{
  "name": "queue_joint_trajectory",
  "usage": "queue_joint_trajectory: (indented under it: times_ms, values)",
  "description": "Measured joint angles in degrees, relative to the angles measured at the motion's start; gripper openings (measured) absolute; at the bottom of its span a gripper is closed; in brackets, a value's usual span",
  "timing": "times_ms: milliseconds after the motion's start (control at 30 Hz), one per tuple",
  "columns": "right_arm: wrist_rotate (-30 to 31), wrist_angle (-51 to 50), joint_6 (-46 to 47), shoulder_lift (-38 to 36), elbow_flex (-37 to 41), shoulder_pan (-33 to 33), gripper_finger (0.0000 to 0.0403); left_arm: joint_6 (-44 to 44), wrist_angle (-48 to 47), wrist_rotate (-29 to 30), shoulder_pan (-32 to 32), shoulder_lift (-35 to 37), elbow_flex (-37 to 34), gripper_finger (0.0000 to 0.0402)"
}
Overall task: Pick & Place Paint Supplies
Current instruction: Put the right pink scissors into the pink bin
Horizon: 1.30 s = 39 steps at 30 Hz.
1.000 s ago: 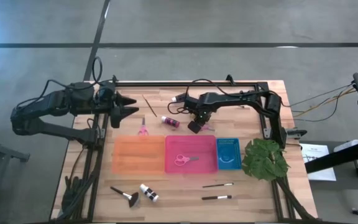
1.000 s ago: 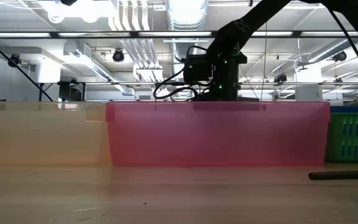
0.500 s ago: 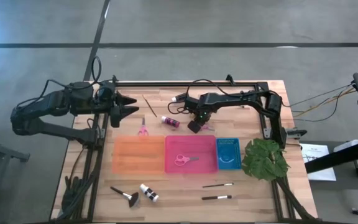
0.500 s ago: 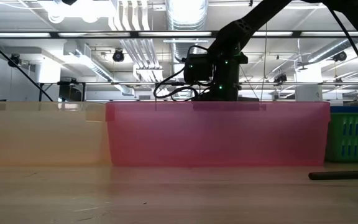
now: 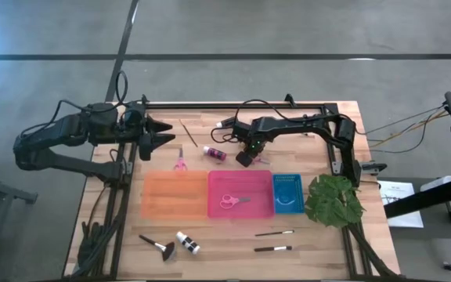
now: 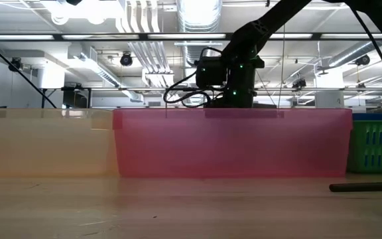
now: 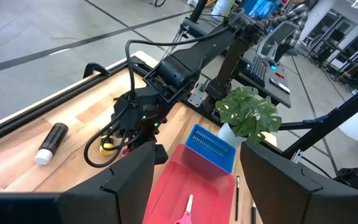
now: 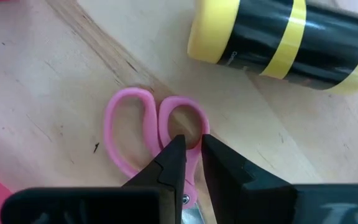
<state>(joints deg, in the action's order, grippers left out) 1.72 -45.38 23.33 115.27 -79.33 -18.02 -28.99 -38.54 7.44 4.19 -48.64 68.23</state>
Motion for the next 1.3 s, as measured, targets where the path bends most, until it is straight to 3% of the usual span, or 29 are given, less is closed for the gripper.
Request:
queue_joint_trajectory:
  times_ms: [1300]
  values:
    - [2.54,4.16,1.75,-1.78,3.58,0.11,0.0052,0.15,0.0,0.0,0.02,0.0,0.0,0.0247]
